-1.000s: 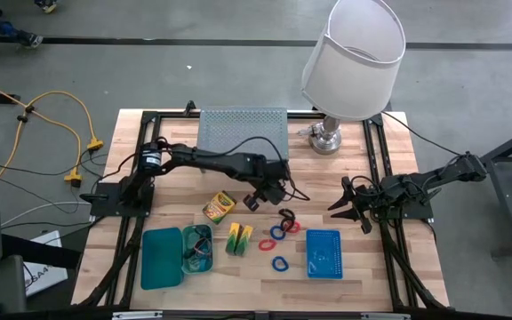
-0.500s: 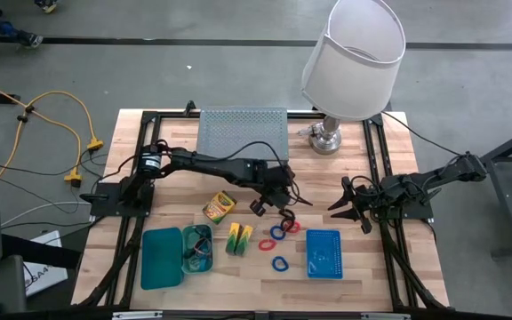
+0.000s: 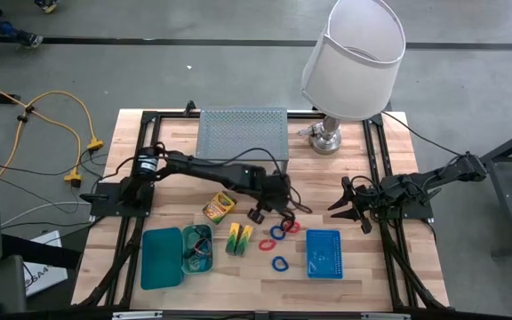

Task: Pick & Place Office Desk Supplies
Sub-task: Put the green rubber band into the green bin

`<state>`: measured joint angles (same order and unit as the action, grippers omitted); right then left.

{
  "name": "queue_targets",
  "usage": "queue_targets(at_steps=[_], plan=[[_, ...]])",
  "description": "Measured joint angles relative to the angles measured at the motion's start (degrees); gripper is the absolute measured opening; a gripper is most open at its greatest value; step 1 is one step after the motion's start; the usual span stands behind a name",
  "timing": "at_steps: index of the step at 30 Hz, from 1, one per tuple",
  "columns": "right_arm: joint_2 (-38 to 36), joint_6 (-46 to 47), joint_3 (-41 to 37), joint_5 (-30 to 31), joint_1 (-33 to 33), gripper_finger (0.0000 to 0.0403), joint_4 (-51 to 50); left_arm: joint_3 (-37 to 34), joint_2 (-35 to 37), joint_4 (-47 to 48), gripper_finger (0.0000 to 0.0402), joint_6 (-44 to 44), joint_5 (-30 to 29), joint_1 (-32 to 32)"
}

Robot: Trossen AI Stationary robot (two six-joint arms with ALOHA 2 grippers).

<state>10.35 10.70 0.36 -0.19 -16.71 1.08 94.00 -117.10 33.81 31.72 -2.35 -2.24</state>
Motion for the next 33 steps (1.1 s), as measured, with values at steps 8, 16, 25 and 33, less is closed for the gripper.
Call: queue_targets(at_steps=[8,16,25,33], plan=[[0.0,0.0,0.0,0.0,0.0,0.0094,0.0,-0.1,3.9,8.1,0.0062,-9.5,-0.4,-0.1],[0.0,0.0,0.0,0.0,0.0,0.0094,0.0,-2.1,7.1,9.8,0.0062,-13.3,-0.3,-2.6],[0.0,0.0,0.0,0.0,0.0,0.0094,0.0,-2.1,7.6,9.2,0.0062,-15.3,-0.2,-3.3],[0.0,0.0,0.0,0.0,0.0,0.0094,0.0,-2.1,7.6,9.1,0.0062,-14.7,-0.4,-3.3]])
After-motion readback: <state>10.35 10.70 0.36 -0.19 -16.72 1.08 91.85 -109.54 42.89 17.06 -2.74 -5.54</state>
